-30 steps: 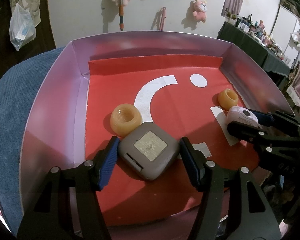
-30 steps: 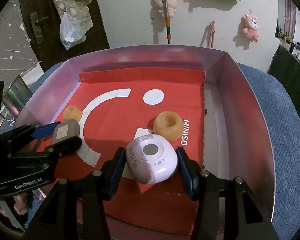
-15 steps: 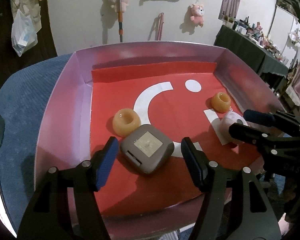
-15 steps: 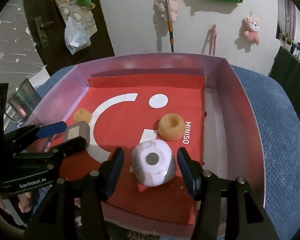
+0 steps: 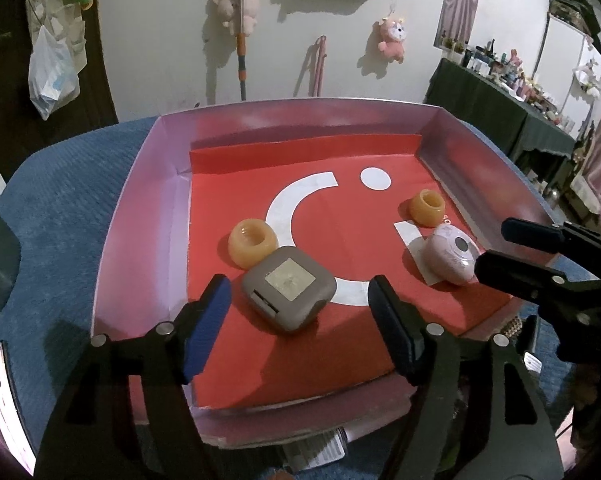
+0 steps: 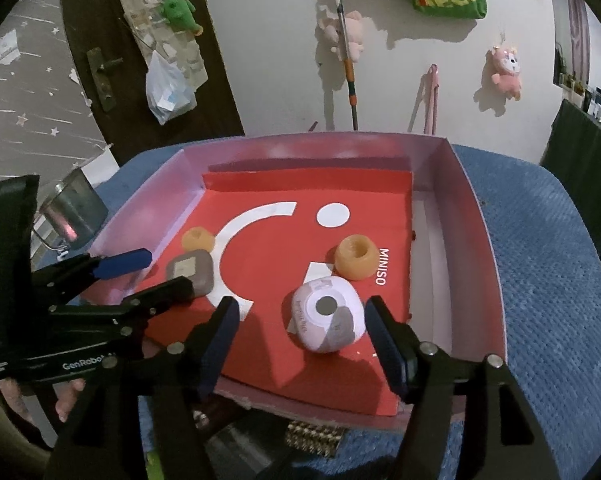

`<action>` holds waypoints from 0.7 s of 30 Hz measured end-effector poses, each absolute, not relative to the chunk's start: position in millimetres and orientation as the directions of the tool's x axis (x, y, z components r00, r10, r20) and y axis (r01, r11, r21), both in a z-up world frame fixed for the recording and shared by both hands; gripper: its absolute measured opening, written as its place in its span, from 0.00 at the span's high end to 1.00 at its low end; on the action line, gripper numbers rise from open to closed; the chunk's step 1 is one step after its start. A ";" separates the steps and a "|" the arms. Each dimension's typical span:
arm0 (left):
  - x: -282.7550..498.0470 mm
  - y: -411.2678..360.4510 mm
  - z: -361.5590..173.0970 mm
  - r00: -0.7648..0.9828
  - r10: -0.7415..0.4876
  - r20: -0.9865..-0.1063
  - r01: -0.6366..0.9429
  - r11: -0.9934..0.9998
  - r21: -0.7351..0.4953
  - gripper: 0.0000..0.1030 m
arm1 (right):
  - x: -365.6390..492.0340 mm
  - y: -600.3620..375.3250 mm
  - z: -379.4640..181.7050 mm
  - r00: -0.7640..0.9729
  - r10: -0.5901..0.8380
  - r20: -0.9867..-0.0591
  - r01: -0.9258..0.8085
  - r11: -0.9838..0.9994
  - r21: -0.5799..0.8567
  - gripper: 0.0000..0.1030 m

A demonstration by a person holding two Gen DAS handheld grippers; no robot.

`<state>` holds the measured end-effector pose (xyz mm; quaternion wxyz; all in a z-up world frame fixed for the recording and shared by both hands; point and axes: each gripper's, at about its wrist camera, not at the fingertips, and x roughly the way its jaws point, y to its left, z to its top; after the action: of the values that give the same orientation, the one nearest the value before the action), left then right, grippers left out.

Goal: Organize rigid objects
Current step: 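Open both grippers to release the two devices in the box, then withdraw both grippers from the box toward the objects on the table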

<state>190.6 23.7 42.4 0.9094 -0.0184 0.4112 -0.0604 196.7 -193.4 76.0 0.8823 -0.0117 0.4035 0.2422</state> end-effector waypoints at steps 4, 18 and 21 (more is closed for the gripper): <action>185.6 23.0 45.7 0.662 -0.135 -0.738 0.101 0.991 -0.090 0.26 | 188.8 -195.2 82.1 0.570 0.431 -0.700 -0.443 0.878 0.181 0.27; 162.7 27.5 56.3 0.698 -0.139 -0.702 0.088 0.990 -0.108 0.02 | 161.2 -197.2 96.1 0.592 0.475 -0.650 -0.484 0.855 0.184 0.06; 157.6 30.3 57.7 0.706 -0.135 -0.695 0.077 0.990 -0.115 0.00 | 155.6 -197.1 98.6 0.597 0.486 -0.638 -0.493 0.850 0.185 0.04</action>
<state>157.6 30.3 57.7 0.9227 -0.0385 0.3792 -0.0575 155.6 -197.1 98.6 0.8937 -0.0051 0.3555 0.2737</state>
